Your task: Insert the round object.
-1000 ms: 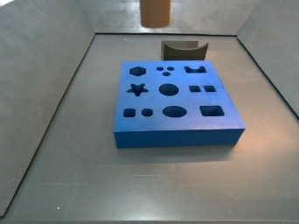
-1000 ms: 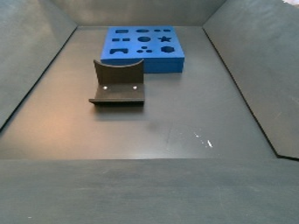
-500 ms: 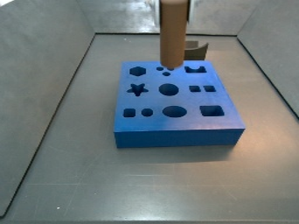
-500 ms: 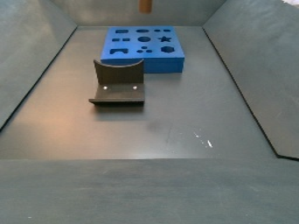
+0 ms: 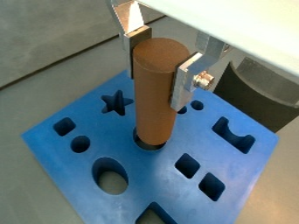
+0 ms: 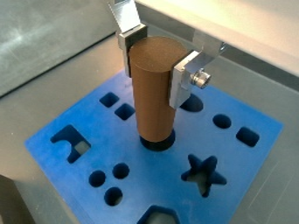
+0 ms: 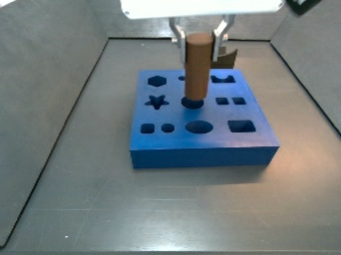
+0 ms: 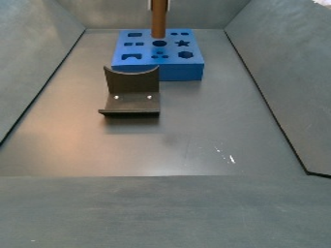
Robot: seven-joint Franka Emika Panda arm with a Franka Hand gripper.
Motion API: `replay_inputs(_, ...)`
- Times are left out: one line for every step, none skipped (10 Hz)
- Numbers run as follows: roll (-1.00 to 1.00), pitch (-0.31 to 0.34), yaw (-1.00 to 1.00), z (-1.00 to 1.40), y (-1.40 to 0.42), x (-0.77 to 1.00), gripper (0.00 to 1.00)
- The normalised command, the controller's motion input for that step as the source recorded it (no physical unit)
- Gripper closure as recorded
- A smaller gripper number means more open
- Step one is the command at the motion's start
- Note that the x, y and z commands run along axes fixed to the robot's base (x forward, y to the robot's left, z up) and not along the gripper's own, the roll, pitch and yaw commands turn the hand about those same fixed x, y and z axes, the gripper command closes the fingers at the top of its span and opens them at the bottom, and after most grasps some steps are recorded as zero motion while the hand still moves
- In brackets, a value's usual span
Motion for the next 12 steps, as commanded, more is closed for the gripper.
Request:
replay_inputs(0.00, 0.000, -0.12, -0.29, 0.14, 0.00, 1.00)
replay_inputs(0.00, -0.006, -0.11, -0.31, 0.13, 0.00, 1.00)
replay_inputs(-0.04, -0.043, -0.10, -0.36, 0.05, 0.00, 1.00)
replay_inputs(-0.10, -0.084, -0.10, -0.40, 0.00, 0.00, 1.00)
replay_inputs(-0.14, -0.116, -0.05, -0.35, 0.00, 0.00, 1.00)
replay_inputs(-0.15, -0.111, 0.00, -0.29, -0.08, 0.00, 1.00)
replay_inputs(-0.14, -0.109, 0.00, -0.26, -0.08, 0.00, 1.00)
replay_inputs(-0.13, -0.103, 0.00, -0.28, -0.04, 0.00, 1.00)
replay_inputs(-0.12, -0.104, -0.01, -0.28, -0.03, 0.00, 1.00)
replay_inputs(-0.10, -0.104, -0.01, -0.29, -0.02, 0.00, 1.00)
replay_inputs(-0.12, -0.116, -0.05, -0.25, -0.04, -0.07, 1.00)
replay_inputs(-0.11, -0.103, -0.04, -0.28, 0.00, -0.02, 1.00)
